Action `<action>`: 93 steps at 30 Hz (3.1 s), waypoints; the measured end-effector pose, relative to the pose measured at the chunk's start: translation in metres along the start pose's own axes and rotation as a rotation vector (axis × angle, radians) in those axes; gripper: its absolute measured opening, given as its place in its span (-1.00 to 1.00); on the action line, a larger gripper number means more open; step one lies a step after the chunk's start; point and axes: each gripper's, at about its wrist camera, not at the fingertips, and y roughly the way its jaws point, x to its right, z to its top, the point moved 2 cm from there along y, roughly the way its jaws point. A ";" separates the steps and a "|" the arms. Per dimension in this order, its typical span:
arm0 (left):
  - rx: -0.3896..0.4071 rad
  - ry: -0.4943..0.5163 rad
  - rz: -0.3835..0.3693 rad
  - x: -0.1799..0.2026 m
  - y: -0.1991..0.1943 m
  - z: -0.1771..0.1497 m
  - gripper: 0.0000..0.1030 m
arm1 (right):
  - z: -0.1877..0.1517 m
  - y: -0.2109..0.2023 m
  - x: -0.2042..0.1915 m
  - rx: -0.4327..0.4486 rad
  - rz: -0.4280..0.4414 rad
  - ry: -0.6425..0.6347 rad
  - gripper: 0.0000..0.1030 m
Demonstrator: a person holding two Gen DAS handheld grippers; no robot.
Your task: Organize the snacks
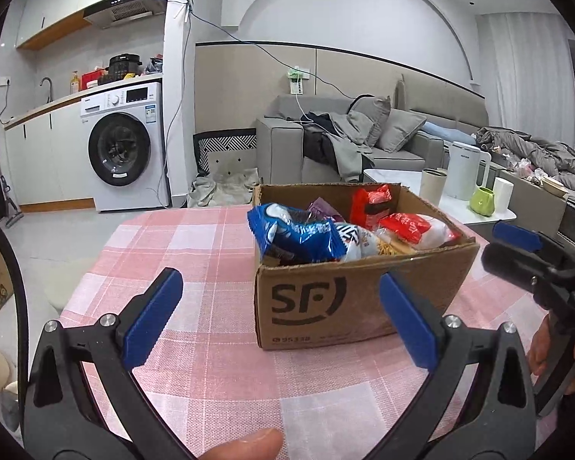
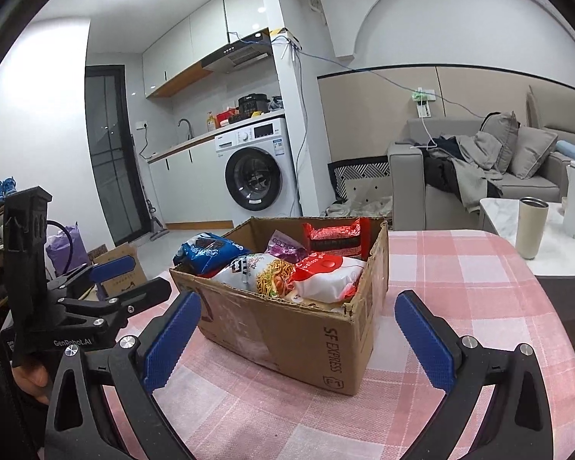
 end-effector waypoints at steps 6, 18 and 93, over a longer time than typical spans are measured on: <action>0.010 0.026 0.021 0.005 0.006 -0.011 0.98 | -0.006 0.001 -0.001 0.018 -0.042 -0.038 0.99; 0.028 0.035 0.015 0.011 0.011 -0.017 0.98 | -0.012 0.001 -0.006 0.026 -0.058 -0.073 0.99; 0.025 0.017 0.007 0.007 0.012 -0.019 0.98 | -0.012 0.001 -0.003 0.031 -0.056 -0.064 0.99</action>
